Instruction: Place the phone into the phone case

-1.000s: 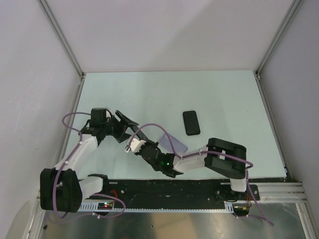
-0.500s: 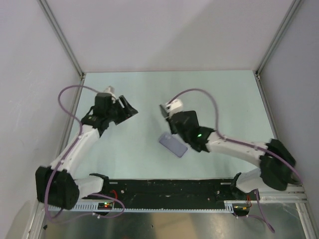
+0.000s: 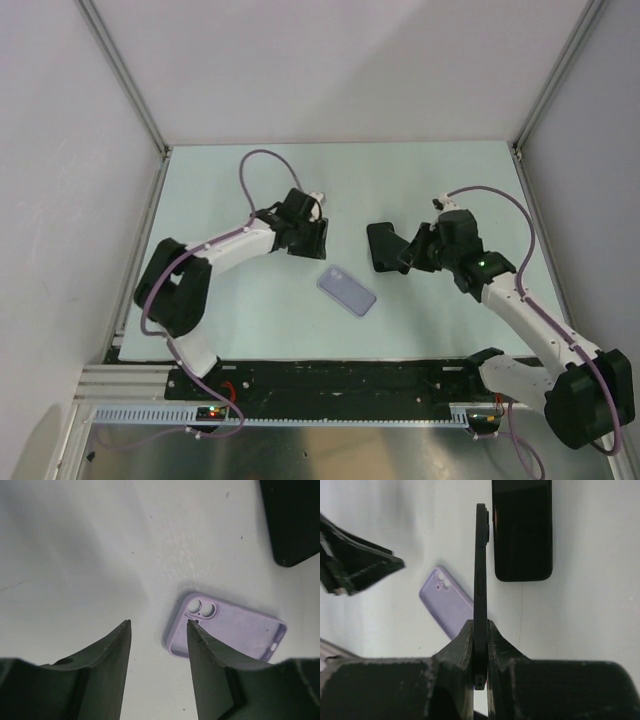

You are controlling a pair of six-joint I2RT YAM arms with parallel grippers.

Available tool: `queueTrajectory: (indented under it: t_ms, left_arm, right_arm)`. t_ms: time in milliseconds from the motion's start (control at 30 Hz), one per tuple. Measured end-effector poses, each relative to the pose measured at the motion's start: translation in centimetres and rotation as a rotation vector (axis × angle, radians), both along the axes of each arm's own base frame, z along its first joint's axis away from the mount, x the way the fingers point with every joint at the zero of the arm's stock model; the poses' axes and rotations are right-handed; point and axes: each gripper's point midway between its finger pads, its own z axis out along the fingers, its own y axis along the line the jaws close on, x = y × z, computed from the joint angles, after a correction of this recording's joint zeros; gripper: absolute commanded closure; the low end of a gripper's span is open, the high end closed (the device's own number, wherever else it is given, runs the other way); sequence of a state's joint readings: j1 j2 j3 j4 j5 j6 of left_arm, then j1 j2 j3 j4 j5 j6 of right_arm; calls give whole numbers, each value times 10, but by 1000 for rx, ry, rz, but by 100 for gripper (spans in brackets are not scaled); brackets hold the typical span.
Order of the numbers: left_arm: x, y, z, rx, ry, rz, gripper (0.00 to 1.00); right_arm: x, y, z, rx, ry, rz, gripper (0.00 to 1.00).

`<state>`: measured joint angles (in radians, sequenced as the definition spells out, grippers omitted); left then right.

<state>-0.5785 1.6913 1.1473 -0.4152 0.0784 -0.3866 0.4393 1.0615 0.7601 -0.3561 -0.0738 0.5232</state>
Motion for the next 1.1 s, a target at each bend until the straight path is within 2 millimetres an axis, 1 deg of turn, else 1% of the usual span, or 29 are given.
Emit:
queueTrajectory:
  t_ms: [133,233,333,433,500,567,600,633,700,800,900,967,1100]
  left_arm:
    - [-15,-13,-25,65,43,-98,48]
    - [-25,-18,-40,104,71,-152,50]
    - [-31,-20,-48,128,87,-183,50]
    - [-35,-23,-51,148,94,-202,53]
    - [-33,-24,-53,162,90,-205,58]
    - [-32,-25,-55,176,84,-209,70]
    - [-32,-25,-56,186,81,-210,79]
    - [-32,-25,-57,194,81,-208,85]
    - [-33,-27,-57,205,73,-203,96]
    - [-32,-27,-57,221,61,-168,99]
    - [-33,-22,-57,232,56,-106,100]
    - [-37,-13,-57,243,56,-57,100]
    - [-52,12,-57,270,66,38,100]
  right_arm:
    - [-3,-5,1,116,74,5,100]
    - [-5,-4,6,187,105,19,100]
    - [-7,-1,9,244,135,35,100]
    - [-9,1,11,285,157,49,100]
    - [-10,4,14,316,171,64,100]
    - [-10,5,15,331,176,69,100]
    - [-10,6,15,340,179,74,100]
    - [-9,7,16,350,184,77,100]
    - [-9,9,16,364,192,83,100]
    - [-9,12,16,385,206,97,100]
    - [-9,16,16,407,223,110,100]
    - [-9,19,14,419,234,122,100]
    - [-7,30,5,451,280,157,100]
